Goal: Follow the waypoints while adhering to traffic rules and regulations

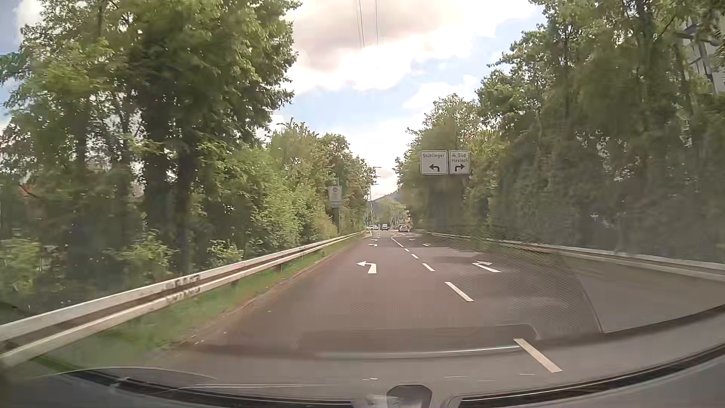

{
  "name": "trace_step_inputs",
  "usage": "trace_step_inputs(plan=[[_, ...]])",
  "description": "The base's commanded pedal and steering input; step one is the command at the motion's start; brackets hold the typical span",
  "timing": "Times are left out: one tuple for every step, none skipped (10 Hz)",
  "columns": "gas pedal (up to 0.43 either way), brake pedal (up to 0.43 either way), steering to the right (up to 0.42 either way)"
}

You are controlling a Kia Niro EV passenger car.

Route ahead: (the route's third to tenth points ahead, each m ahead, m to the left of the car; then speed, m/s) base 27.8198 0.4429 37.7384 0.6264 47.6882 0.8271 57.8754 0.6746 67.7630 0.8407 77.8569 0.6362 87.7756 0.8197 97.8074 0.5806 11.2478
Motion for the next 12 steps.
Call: trace_step_inputs(plan=[[0.059, 0.000, 0.000], [0.059, 0.000, 0.000], [0.059, 0.000, -0.001], [0.059, 0.000, -0.001], [0.059, 0.000, -0.001], [0.059, 0.000, 0.000], [0.059, 0.000, 0.000], [0.059, 0.000, 0.000], [0.059, 0.000, 0.000], [0.059, 0.000, 0.000], [0.059, 0.000, 0.000], [0.059, 0.000, 0.000]])
